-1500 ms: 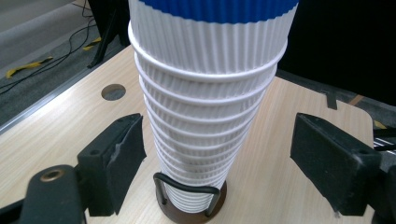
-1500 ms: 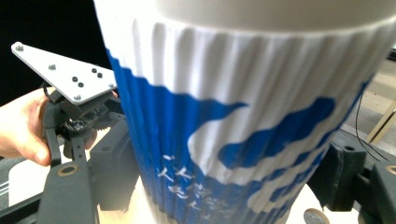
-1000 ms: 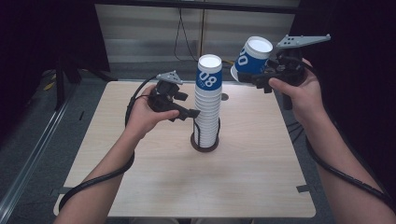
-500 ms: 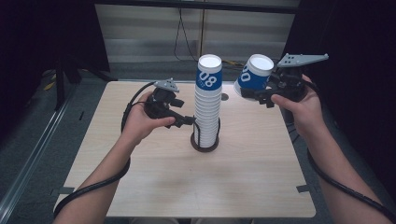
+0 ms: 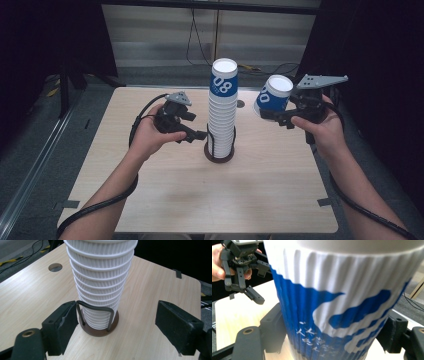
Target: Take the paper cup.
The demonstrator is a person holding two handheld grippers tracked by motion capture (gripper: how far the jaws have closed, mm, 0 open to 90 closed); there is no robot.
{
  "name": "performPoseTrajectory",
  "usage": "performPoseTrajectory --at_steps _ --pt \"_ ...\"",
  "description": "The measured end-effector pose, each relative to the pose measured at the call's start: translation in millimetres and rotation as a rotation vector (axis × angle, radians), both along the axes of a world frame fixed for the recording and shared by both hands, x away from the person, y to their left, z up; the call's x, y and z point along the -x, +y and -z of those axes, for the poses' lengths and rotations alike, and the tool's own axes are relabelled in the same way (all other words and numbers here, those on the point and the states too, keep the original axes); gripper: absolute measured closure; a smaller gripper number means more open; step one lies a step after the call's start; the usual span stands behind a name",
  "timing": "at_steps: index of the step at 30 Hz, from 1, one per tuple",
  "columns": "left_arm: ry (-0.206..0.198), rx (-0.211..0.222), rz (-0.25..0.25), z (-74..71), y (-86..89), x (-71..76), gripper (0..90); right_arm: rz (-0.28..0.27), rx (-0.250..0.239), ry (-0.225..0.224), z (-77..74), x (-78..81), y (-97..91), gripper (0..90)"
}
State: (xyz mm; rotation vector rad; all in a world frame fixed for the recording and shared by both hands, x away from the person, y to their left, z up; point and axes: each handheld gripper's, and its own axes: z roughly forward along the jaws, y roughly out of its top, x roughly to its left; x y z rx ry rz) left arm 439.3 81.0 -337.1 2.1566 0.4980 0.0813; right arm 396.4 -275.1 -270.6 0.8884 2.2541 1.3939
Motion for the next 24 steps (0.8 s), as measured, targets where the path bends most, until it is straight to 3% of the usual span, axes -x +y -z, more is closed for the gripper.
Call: performPoseTrajectory --at_steps 24 --pt "0.024 -0.032 0.01 20.8 7.2 9.7 18.2 -0.03 0.043 0.029 38.5 12.4 1.3 22.0"
